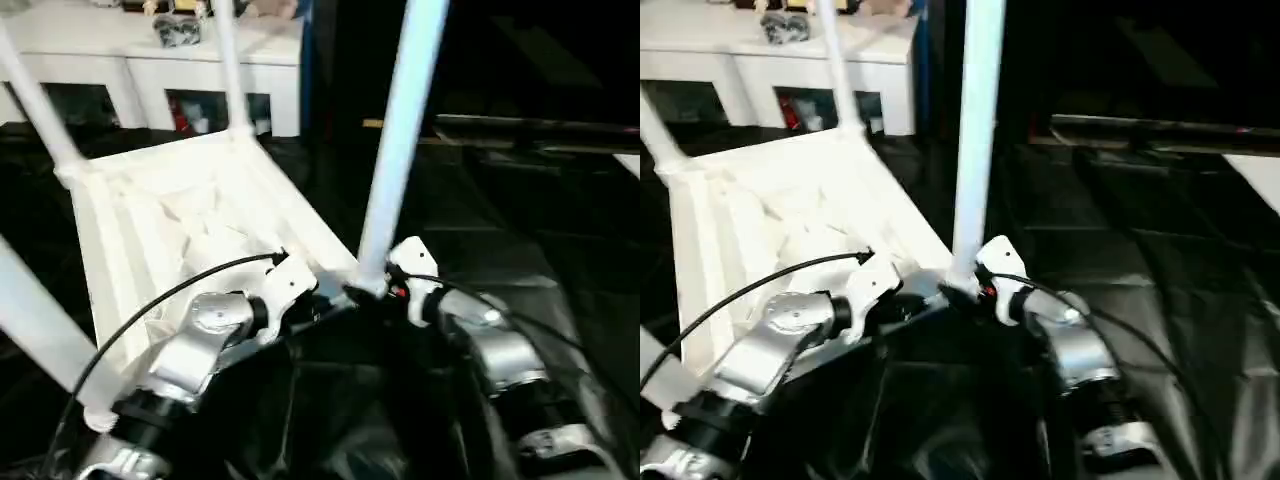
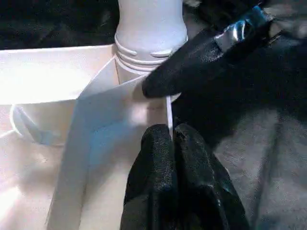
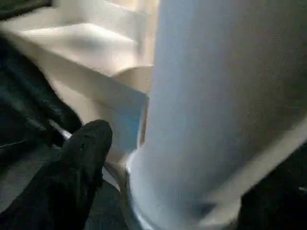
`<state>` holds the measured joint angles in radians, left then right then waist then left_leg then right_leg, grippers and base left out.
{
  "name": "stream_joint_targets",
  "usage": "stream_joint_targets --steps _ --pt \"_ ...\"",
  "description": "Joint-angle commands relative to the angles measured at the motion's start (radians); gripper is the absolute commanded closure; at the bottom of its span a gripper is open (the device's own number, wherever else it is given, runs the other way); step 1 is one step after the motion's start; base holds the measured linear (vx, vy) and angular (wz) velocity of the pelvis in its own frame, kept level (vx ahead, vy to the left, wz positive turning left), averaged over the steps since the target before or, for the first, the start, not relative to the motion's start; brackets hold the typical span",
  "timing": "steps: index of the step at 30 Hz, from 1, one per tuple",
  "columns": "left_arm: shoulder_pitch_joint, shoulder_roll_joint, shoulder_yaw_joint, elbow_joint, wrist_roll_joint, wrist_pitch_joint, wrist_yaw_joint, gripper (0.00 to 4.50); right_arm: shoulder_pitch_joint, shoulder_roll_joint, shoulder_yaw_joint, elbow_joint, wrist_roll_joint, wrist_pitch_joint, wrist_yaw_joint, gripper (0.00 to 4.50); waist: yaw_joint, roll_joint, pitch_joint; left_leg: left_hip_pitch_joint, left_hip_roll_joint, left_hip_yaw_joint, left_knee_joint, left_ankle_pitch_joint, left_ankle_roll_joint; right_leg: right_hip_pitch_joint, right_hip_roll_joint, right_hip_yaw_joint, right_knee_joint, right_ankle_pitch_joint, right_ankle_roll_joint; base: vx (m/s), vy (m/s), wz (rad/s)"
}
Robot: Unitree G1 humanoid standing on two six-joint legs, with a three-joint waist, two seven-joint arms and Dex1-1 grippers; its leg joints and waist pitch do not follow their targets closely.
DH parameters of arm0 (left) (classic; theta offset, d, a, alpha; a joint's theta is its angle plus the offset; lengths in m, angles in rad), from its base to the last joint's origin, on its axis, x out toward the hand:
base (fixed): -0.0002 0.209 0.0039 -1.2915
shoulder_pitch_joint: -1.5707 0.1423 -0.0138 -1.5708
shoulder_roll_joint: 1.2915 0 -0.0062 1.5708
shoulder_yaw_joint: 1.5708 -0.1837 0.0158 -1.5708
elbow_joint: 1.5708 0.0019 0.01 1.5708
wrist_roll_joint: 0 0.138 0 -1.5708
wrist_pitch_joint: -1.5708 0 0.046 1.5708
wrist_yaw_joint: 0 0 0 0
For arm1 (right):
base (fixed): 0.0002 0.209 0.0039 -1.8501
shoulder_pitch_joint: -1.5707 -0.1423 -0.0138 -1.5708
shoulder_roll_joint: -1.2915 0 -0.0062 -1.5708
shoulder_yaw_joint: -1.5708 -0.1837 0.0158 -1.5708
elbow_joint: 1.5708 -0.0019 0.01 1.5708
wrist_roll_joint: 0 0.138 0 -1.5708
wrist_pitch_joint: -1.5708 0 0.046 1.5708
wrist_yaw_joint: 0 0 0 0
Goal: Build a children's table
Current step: Rotate leg to tighten
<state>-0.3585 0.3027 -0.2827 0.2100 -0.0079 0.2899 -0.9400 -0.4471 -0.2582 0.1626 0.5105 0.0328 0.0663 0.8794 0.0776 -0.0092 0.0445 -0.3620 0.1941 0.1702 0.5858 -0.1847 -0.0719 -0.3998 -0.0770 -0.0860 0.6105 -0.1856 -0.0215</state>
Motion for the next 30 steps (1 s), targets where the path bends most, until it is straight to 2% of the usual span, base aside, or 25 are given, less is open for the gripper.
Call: stream_joint_targets --steps 1,2,4,6,8,9,11,15,16,17,19,26,28,30 --pt "0.000 0.008 -0.031 -0.056 -0.047 -0.037 -0.089 4.50 0.002 -0.025 0.033 -0.035 0.020 -0.002 0.116 0.44 0.002 0.007 -0.066 0.002 0.037 -0.006 -0.060 -0.135 0.077 0.055 -0.065 0.056 -0.058 -0.031 -0.238 0.000 0.000 0.00" --pt "0.003 0.017 -0.031 -0.059 -0.051 -0.040 -0.105 4.50 0.003 -0.035 0.033 -0.044 0.030 0.002 0.146 0.44 0.006 0.006 -0.069 0.000 0.038 -0.007 -0.056 -0.101 0.094 0.059 -0.065 0.056 -0.050 0.025 -0.251 0.000 0.000 0.00" --pt "0.011 0.043 -0.032 -0.069 -0.062 -0.041 -0.144 4.50 0.009 -0.064 0.042 -0.066 0.052 0.011 0.217 0.44 0.010 0.008 -0.064 0.000 0.038 -0.005 -0.057 -0.117 0.106 0.056 -0.065 0.054 -0.053 0.010 -0.258 0.000 0.000 0.00" --pt "0.021 0.076 -0.033 -0.079 -0.075 -0.037 -0.183 4.50 0.016 -0.098 0.057 -0.083 0.067 0.008 0.286 0.59 0.015 0.006 -0.059 0.006 0.043 -0.005 -0.063 -0.177 0.090 0.053 -0.066 0.053 -0.063 -0.089 -0.247 0.000 0.000 0.00" --pt "0.024 0.088 -0.033 -0.082 -0.077 -0.035 -0.196 4.50 0.018 -0.110 0.064 -0.087 0.071 0.003 0.310 0.68 0.017 0.005 -0.056 0.008 0.044 -0.004 -0.064 -0.198 0.080 0.051 -0.066 0.054 -0.068 -0.131 -0.236 0.000 0.000 0.00" --pt "0.029 0.112 -0.037 -0.091 -0.087 -0.027 -0.227 4.50 0.021 -0.128 0.075 -0.092 0.081 0.004 0.351 0.81 0.018 0.008 -0.054 0.013 0.045 -0.004 -0.068 -0.230 0.062 0.047 -0.067 0.055 -0.074 -0.192 -0.226 0.000 0.000 0.00" --pt "0.031 0.122 -0.038 -0.096 -0.093 -0.024 -0.239 4.50 0.021 -0.132 0.078 -0.094 0.087 0.005 0.367 1.02 0.019 0.007 -0.051 0.015 0.045 -0.003 -0.070 -0.258 0.046 0.044 -0.068 0.058 -0.078 -0.237 -0.215 0.000 0.000 0.00" --pt "0.040 0.152 -0.044 -0.115 -0.114 -0.013 -0.289 4.50 0.030 -0.152 0.093 -0.129 0.109 0.025 0.443 1.32 0.020 0.005 -0.054 0.010 0.044 -0.006 -0.071 -0.237 0.041 0.049 -0.069 0.058 -0.076 -0.240 -0.200 0.000 0.000 0.00" --pt "0.041 0.154 -0.045 -0.117 -0.116 -0.010 -0.294 4.50 0.032 -0.155 0.095 -0.132 0.111 0.030 0.449 1.40 0.019 -0.003 -0.054 0.007 0.044 -0.005 -0.070 -0.230 0.045 0.050 -0.068 0.058 -0.076 -0.238 -0.198 0.000 0.000 0.00" --pt "0.042 0.160 -0.047 -0.120 -0.118 -0.005 -0.302 4.50 0.035 -0.160 0.101 -0.140 0.112 0.035 0.459 1.60 0.022 0.002 -0.055 0.006 0.044 -0.005 -0.069 -0.209 0.051 0.049 -0.069 0.059 -0.072 -0.220 -0.200 0.000 0.000 0.00" --pt "0.041 0.164 -0.048 -0.120 -0.120 -0.006 -0.305 4.50 0.041 -0.164 0.108 -0.146 0.111 0.031 0.467 1.68 0.023 0.002 -0.056 0.006 0.044 -0.005 -0.068 -0.199 0.053 0.049 -0.068 0.058 -0.071 -0.206 -0.204 0.000 0.000 0.00" --pt "0.024 0.133 -0.038 -0.093 -0.101 -0.030 -0.247 4.50 0.054 -0.128 0.111 -0.143 0.096 0.018 0.407 1.87 0.021 0.001 -0.056 0.004 0.042 -0.005 -0.067 -0.190 0.051 0.050 -0.069 0.058 -0.072 -0.201 -0.203 0.000 0.000 0.00" --pt "0.019 0.119 -0.033 -0.082 -0.093 -0.030 -0.218 4.50 0.053 -0.105 0.105 -0.131 0.084 0.012 0.359 1.88 0.021 0.001 -0.054 0.005 0.041 -0.006 -0.069 -0.207 0.042 0.048 -0.068 0.057 -0.075 -0.232 -0.197 0.000 0.000 0.00" --pt "0.006 0.087 -0.024 -0.064 -0.070 -0.027 -0.147 4.50 0.039 -0.054 0.086 -0.083 0.046 0.025 0.221 1.89 0.014 0.000 -0.048 0.006 0.040 -0.008 -0.073 -0.251 0.022 0.046 -0.070 0.056 -0.086 -0.328 -0.172 0.000 0.000 0.00"
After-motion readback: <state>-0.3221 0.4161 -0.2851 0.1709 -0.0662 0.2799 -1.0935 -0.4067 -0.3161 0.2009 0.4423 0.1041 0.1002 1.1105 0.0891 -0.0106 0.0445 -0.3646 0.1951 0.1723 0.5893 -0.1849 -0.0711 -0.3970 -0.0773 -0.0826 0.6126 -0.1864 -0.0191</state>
